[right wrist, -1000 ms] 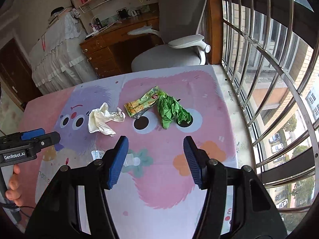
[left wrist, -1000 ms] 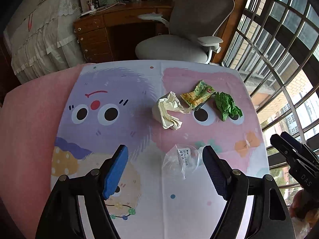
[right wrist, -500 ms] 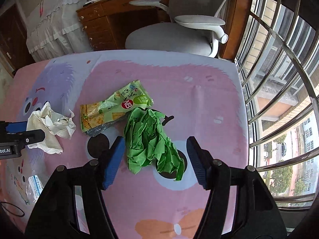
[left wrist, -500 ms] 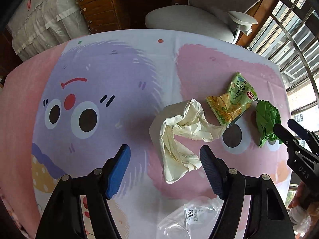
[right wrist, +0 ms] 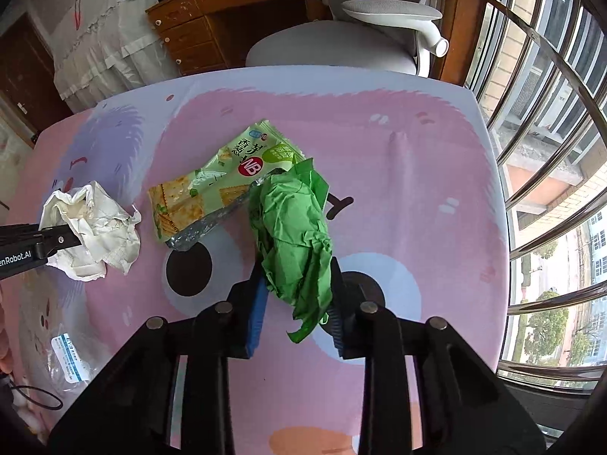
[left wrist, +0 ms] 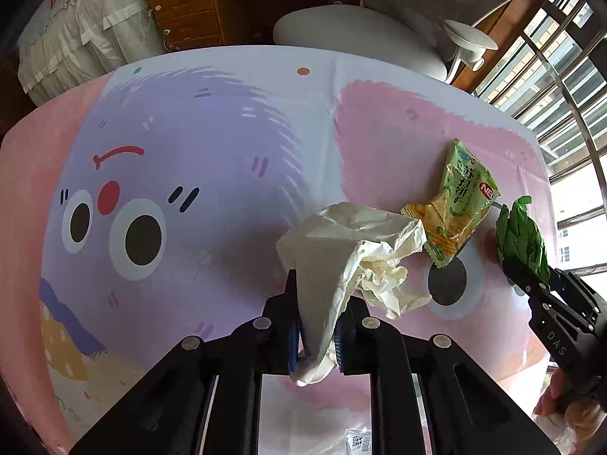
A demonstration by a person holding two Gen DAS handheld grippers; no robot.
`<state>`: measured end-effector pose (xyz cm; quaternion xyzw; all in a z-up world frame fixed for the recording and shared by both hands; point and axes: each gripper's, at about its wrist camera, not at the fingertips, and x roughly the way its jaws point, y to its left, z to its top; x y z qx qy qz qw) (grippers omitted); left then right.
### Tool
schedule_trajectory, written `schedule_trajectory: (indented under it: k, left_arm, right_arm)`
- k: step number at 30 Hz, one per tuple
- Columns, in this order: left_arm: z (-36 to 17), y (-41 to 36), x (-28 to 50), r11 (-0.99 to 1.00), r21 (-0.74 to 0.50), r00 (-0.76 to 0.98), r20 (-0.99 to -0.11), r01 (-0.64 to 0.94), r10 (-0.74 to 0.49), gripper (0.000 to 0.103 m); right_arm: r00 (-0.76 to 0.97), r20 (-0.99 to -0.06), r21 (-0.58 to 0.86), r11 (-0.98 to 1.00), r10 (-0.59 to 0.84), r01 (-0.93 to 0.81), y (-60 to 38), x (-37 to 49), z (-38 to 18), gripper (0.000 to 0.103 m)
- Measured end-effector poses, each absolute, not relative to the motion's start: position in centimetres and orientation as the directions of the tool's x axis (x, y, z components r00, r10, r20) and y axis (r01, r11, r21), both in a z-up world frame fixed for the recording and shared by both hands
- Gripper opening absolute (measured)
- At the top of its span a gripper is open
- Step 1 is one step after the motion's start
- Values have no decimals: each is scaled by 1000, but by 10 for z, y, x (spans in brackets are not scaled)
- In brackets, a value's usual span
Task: Collect trash
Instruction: 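Grasp the white crumpled tissue with the left tool while the right tool grasps the green paper, then carry the white tissue and green paper over the bin with both tools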
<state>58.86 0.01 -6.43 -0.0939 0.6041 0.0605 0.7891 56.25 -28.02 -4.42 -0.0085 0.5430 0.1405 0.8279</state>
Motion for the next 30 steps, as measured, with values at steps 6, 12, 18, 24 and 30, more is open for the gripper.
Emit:
schedule_trajectory:
  k: [6, 12, 18, 24, 30]
  left_arm:
    - [-29, -1, 566, 971, -89, 335, -942, -220, -11, 13]
    - [17, -6, 521, 979, -97, 403, -915, -179, -17, 13]
    - [66, -3, 444, 985, -114, 447, -893, -130, -44, 13]
    - [102, 6, 359, 989, -124, 489, -869, -75, -72, 13]
    - [127, 29, 261, 992, -129, 523, -846, -9, -105, 13]
  right_arm:
    - [380, -877, 221, 948, 295, -227, -286, 537, -25, 24]
    - [402, -841, 301, 931, 361, -208, -285, 499, 8, 24]
    - [424, -811, 340, 915, 403, -219, -268, 428, 51, 24]
    - [454, -794, 345, 915, 404, -210, -243, 327, 90, 24]
    - [499, -782, 340, 926, 375, -164, -215, 221, 115, 24]
